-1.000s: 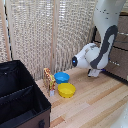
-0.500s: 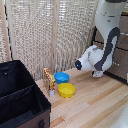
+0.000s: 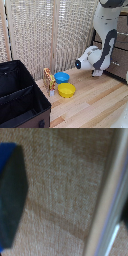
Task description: Move your gripper towards the bottom drawer handle. Grasp the handle gently with your gripper. Apply gentle outward force to slide the bottom drawer open.
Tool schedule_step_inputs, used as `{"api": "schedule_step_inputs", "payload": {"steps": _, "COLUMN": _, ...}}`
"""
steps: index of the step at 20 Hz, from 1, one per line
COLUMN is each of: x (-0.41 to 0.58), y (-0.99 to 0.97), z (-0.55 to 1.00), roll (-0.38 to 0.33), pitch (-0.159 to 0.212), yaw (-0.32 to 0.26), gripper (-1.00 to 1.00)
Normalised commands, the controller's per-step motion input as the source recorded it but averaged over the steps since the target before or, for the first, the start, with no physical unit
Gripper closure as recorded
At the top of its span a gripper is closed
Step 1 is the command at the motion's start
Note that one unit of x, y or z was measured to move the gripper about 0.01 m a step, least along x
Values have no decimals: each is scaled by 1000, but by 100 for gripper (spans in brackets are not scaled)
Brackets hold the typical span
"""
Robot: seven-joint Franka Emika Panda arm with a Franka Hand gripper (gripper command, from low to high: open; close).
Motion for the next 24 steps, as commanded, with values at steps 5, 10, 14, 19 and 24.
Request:
{"api": "schedule_step_inputs", "payload": {"steps": 5, "x": 0, "y": 134, "z": -15, "roll": -13, "pitch": 0, "yaw": -36, "gripper": 100}}
{"api": "schedule_step_inputs", "payload": {"steps": 10, "x": 38, "y": 424, "z": -13, "roll": -11, "pitch": -1, "yaw": -235, "gripper": 100}}
{"api": "schedule_step_inputs", "payload": {"steps": 14, "x": 0, "y": 496, "z": -82, "roll": 0, "pitch": -9, "yaw": -276, "gripper": 100}}
{"api": "schedule_step_inputs", "payload": {"steps": 19, "x": 0, "y": 445, "z": -112, "roll": 0, "pitch": -4, "yaw": -299, "gripper": 100}}
{"api": "schedule_step_inputs", "payload": {"steps": 24, "x": 0, "y": 444, "z": -132, "roll": 0, "pitch": -4, "yaw": -300, "gripper": 100}}
